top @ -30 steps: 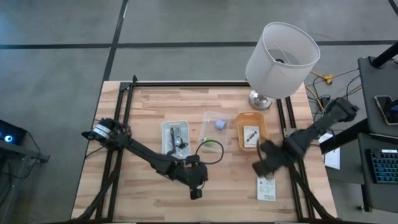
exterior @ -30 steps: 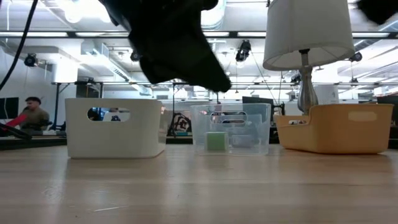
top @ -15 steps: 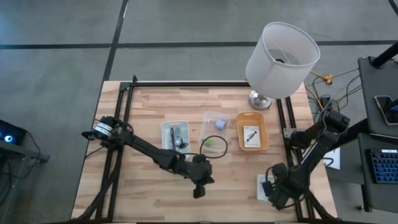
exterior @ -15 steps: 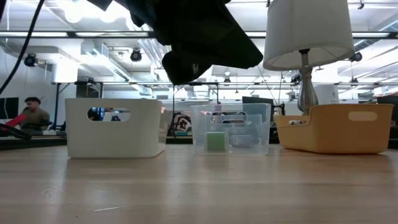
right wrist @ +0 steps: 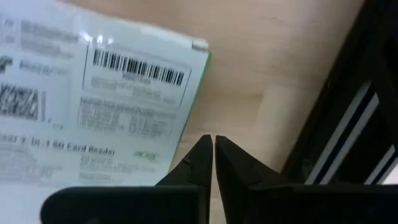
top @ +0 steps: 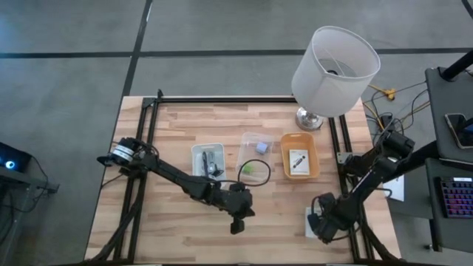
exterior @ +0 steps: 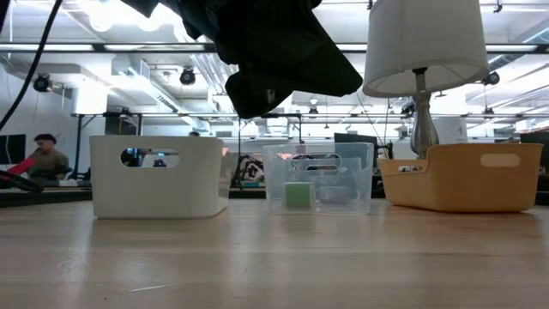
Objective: Pick and place items into bin
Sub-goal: Put the card reader box into the yellow bin, then return to Home Position
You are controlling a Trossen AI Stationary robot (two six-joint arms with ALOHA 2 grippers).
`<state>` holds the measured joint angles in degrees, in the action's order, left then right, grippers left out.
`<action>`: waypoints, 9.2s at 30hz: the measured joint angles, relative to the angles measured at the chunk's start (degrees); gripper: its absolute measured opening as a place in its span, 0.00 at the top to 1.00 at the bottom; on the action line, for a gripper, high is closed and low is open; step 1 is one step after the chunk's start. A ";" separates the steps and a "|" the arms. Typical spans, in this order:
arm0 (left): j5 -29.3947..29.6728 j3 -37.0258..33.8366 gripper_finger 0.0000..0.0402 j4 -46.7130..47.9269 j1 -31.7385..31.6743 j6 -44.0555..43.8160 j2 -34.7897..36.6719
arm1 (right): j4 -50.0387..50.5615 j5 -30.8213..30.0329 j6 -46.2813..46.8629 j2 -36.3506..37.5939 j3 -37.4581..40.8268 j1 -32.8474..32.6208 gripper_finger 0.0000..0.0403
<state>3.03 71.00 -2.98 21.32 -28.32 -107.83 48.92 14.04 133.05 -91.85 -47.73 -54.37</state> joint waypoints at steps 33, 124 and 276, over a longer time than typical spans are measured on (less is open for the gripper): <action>2.50 -5.04 1.00 18.91 6.14 -1.09 5.14 | -11.30 -23.33 -28.97 -4.32 -9.87 10.03 0.67; 24.77 -0.17 0.60 -3.14 20.01 -75.91 -11.21 | -30.17 -27.51 -30.62 -16.15 -19.60 17.31 0.43; 4.45 -9.37 0.60 -16.35 -5.60 0.24 29.12 | -2.21 -43.07 -80.59 17.80 -28.23 28.29 0.57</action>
<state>7.47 61.63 -19.33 15.72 -28.08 -78.71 46.71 -29.03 52.45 -74.05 -75.96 -26.08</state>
